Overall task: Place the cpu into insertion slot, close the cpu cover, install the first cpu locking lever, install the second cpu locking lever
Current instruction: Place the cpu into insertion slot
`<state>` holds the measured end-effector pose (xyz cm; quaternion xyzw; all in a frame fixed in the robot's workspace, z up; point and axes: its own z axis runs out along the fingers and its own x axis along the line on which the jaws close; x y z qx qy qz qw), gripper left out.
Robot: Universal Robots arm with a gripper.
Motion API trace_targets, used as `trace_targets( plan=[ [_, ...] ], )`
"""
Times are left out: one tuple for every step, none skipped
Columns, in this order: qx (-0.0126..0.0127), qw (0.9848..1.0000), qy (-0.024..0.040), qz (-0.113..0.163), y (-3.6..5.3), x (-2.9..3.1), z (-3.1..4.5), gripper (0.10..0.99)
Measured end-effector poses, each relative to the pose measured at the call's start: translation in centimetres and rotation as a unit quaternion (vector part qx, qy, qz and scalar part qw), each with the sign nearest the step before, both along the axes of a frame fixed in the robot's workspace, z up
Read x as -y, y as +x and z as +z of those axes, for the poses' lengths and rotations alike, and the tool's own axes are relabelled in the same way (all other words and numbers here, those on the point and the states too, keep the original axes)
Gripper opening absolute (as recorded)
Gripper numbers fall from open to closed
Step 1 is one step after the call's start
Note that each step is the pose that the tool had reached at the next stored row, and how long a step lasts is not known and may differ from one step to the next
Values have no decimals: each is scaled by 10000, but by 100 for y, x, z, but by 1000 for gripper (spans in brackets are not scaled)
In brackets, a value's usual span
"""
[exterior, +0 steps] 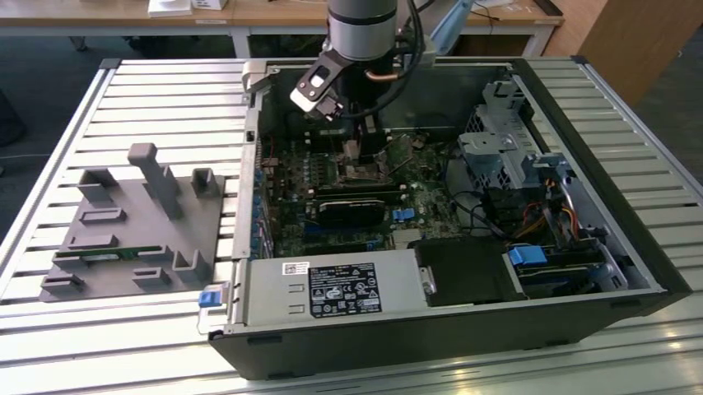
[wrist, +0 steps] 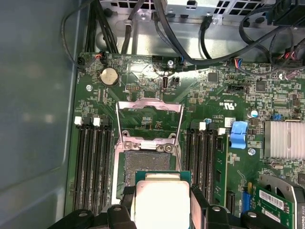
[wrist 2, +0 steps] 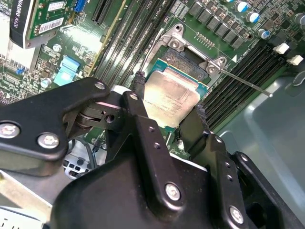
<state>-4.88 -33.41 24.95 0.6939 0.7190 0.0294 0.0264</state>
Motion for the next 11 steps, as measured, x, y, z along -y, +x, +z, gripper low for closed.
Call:
trace_targets(
  plan=[
    [0, 10000, 0, 0, 0, 0, -3, 541],
    [0, 10000, 0, 0, 0, 0, -6, 541],
    [0, 10000, 0, 0, 0, 0, -9, 541],
    [0, 10000, 0, 0, 0, 0, -12, 541],
    [0, 10000, 0, 0, 0, 0, -15, 541],
    [0, 10000, 0, 0, 0, 0, -19, 541],
    [0, 10000, 0, 0, 0, 0, -24, 541],
    [0, 10000, 0, 0, 0, 0, -29, 541],
    [0, 10000, 0, 0, 0, 0, -36, 541],
    [0, 10000, 0, 0, 0, 0, -44, 541],
    [0, 10000, 0, -1, 1, 0, -53, 541]
  ],
)
